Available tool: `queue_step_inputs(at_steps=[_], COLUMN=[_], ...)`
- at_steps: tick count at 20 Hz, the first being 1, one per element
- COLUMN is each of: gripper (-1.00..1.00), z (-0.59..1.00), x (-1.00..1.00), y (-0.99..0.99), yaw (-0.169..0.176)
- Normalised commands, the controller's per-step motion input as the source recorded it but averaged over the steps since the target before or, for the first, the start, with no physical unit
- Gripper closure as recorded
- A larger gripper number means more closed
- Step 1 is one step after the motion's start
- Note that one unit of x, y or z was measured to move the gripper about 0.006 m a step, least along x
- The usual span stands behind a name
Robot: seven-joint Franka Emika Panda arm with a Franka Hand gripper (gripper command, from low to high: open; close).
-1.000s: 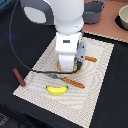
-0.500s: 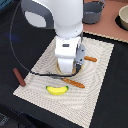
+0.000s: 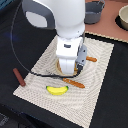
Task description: Interact with the objects in diverse but meaningful ways.
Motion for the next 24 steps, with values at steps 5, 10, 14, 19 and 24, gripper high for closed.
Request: queue_step_inputs(at_steps=[5, 10, 14, 19, 24], gripper=[-1.00, -1.00, -1.00, -1.00, -1.00], z=[0.83, 0.35, 0.02, -0.21, -0.16], x=[0.00, -0.36, -0.83, -0.96, -0.98], y=[-0.45, -0.52, -0.16, -0.19, -0.13], yaw=[-0.010, 0.000, 0.021, -0.037, -0.063])
